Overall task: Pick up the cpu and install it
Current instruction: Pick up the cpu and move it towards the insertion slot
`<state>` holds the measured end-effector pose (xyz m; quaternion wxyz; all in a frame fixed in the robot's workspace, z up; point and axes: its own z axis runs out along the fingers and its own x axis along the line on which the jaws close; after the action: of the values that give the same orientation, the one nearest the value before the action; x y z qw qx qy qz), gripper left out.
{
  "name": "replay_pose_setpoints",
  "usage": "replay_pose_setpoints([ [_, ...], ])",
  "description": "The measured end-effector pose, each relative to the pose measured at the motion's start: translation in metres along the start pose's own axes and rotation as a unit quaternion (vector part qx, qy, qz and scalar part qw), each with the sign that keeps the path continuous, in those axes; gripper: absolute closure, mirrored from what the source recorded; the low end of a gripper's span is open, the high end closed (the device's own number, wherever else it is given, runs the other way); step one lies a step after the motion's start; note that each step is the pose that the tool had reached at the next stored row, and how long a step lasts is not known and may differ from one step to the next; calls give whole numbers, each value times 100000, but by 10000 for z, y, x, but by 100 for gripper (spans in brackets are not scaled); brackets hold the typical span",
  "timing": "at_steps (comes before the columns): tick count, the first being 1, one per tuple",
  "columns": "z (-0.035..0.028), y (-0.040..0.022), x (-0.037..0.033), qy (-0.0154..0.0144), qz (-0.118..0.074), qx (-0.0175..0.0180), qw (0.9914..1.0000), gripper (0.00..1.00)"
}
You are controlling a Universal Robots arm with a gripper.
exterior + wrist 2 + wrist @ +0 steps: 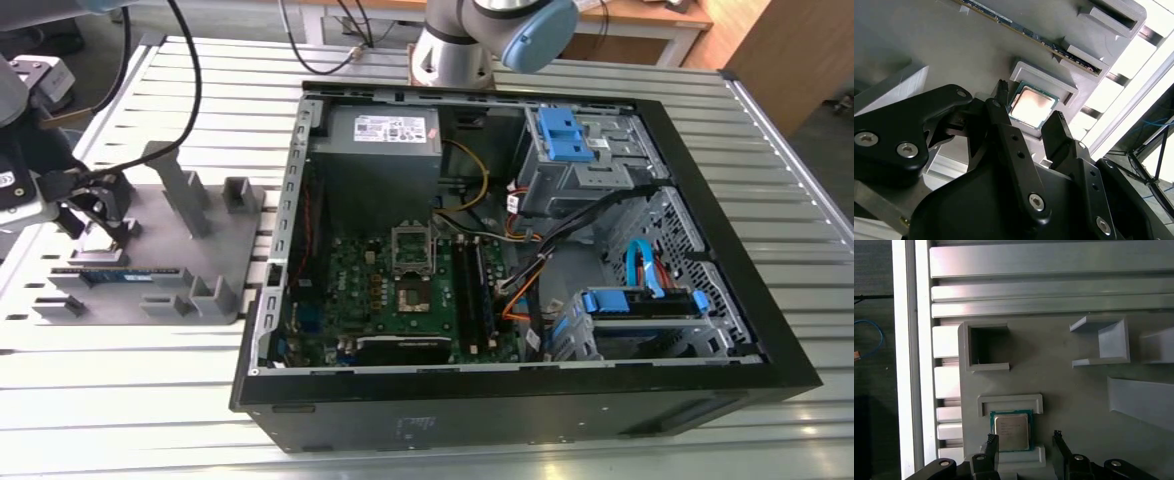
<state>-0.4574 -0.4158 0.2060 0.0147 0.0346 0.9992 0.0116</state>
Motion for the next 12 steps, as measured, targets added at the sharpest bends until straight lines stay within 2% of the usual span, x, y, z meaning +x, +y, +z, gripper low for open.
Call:
replay_pose_setpoints([
  [7,14,13,47,-16,-1,2,100000,46],
  [12,55,22,61,-45,-50,-4,100000,46],
])
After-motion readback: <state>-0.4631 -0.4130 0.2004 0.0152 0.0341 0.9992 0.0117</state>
